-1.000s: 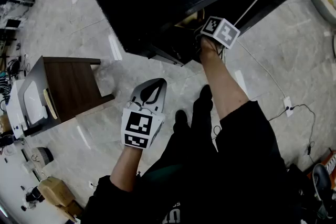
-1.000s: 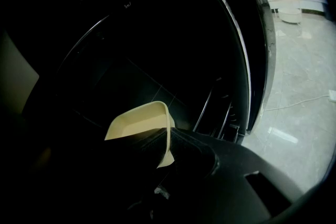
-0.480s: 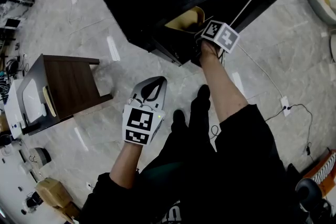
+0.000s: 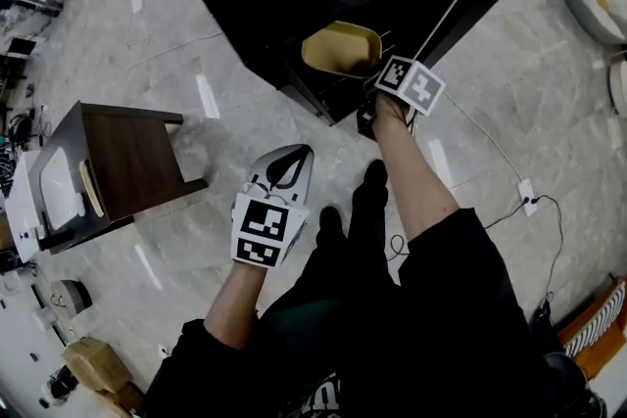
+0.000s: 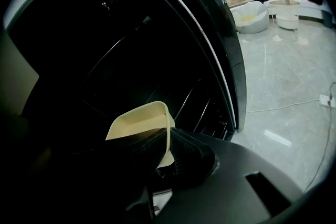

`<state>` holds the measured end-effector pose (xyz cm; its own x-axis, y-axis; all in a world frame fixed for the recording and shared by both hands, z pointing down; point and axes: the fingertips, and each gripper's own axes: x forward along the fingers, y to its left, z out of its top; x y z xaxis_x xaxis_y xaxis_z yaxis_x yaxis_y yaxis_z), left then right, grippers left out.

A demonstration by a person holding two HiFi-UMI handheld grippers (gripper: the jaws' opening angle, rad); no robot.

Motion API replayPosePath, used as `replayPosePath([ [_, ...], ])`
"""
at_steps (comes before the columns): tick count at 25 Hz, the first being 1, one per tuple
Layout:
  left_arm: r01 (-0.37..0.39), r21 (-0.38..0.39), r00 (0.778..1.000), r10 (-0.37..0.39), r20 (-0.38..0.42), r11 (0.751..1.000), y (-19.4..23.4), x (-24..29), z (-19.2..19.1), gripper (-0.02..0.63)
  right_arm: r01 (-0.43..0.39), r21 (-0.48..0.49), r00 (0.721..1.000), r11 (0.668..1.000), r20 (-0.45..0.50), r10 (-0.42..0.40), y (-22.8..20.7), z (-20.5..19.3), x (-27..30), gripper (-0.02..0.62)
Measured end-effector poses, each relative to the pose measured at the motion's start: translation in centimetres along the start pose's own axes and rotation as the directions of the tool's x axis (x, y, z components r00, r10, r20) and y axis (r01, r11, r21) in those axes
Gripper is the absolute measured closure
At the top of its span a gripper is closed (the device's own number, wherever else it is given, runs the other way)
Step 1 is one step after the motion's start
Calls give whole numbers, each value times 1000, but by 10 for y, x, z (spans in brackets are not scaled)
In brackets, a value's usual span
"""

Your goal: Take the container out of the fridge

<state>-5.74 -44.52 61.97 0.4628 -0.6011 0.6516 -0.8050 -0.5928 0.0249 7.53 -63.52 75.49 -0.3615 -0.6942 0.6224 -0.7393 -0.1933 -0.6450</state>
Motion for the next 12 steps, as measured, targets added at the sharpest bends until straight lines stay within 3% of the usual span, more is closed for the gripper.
replayPosePath([
  [8,19,5,1000,-19,16,1000,-8,-8,0,592,39,-49,999,998,14,-38,-18,-4,-32,551],
  [12,30,11,999,-30,17,999,-18,-9,2,592,50,-28,999,998,14,-50,-29,-9,-51,551],
])
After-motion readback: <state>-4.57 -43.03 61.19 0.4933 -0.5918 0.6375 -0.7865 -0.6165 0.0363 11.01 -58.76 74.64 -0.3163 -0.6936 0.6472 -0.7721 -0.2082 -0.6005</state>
